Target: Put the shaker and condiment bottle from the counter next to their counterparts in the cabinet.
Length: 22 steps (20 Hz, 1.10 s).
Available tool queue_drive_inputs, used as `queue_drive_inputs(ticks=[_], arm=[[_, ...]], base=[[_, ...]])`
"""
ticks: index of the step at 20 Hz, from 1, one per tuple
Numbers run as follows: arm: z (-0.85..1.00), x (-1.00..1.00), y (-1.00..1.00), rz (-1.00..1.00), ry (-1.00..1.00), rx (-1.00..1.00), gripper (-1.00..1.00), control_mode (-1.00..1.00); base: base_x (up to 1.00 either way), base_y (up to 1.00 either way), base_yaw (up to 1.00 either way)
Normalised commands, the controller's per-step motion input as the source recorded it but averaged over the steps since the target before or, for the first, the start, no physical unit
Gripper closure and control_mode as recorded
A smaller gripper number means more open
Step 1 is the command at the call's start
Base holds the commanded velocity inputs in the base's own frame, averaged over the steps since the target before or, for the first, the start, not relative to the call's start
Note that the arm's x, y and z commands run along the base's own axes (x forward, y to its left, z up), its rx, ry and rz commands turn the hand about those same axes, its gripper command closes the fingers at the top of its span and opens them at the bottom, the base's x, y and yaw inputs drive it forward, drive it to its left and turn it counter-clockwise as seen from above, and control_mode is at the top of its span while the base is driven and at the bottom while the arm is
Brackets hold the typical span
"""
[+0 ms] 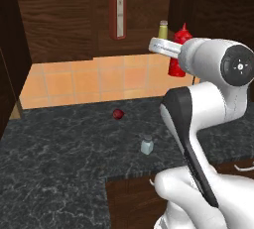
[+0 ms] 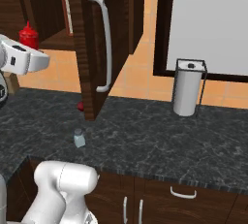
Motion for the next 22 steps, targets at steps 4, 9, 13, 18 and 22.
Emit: queue_drive_inputs(ticks=[4, 9, 13, 18, 22], arm=[[0.01, -0.02, 0.02, 0.09, -0.03, -0.06, 1.00, -1.00], [0.23, 0.13, 0.00, 0.08, -0.05, -0.01, 1.00, -1.00], [0.21, 0.30, 0.04, 0.04, -0.01, -0.02, 1.00, -1.00], [0.00, 0.40, 0.15, 0.01, -0.01, -0.06, 1.00, -1.00], [0.00, 0.40, 0.05, 0.04, -0.08, -0.03, 1.00, -1.00]], base=[[0.00, 0.00, 0.00], [0.00, 0.00, 0.00], [0.00, 0.00, 0.00], [0.00, 0.00, 0.00], [0.00, 0.00, 0.00]])
